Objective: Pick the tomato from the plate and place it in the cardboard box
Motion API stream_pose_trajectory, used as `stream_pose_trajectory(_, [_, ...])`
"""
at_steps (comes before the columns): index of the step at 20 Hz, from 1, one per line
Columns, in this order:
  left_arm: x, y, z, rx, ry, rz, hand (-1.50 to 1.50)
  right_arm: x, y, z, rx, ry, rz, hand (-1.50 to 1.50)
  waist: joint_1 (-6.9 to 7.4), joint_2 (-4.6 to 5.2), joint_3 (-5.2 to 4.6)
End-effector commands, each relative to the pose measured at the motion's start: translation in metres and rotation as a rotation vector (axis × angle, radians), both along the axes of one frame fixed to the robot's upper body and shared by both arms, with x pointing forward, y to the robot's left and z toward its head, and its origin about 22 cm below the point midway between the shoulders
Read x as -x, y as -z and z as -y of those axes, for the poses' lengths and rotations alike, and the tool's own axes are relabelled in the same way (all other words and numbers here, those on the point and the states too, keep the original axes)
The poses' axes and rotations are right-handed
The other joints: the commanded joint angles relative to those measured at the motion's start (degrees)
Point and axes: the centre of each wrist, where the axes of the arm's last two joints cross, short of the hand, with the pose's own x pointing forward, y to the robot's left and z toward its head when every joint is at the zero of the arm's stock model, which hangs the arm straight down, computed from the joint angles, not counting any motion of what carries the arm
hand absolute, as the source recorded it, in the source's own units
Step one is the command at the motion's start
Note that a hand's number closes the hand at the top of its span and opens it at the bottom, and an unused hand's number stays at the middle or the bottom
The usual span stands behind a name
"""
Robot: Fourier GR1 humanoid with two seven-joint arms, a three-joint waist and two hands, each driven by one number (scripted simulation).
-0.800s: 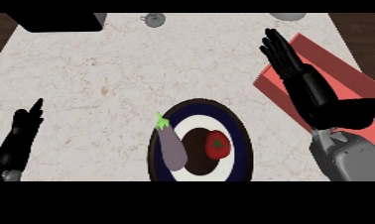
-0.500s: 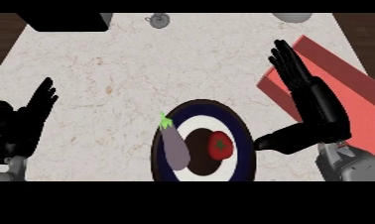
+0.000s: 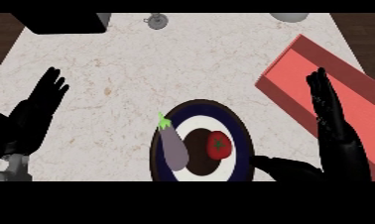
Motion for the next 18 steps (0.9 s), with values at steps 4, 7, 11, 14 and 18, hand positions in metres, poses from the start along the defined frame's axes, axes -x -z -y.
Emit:
stream_pose_trajectory(4, [0.001, -0.006, -0.003, 0.007, 0.003, 0.01, 0.0, 0.035, -0.011, 0.012, 0.453, -0.032, -0.166, -1.5, 0.37, 0.13, -0.35])
stream_pose_trajectory(7, [0.002, -0.011, -0.004, 0.008, 0.031, 0.026, 0.0, 0.038, -0.014, 0.019, 0.662, 0.034, -0.284, -1.5, 0.84, 0.17, -0.53])
stream_pose_trajectory(11, [-0.001, -0.014, 0.0, 0.017, 0.062, 0.024, 0.0, 0.042, -0.039, 0.002, 0.833, 0.073, -0.39, -1.5, 1.85, 0.46, -0.54])
stream_pose_trajectory(14, [-0.002, -0.016, 0.0, 0.02, 0.056, 0.035, 0.0, 0.046, -0.051, -0.017, 0.921, 0.071, -0.502, -1.5, 2.65, 0.55, -0.45])
stream_pose_trajectory(18, [-0.001, -0.028, 0.014, 0.029, 0.073, 0.035, 0.0, 0.039, -0.06, -0.048, 0.987, 0.064, -0.615, -1.5, 3.07, 0.57, -0.17])
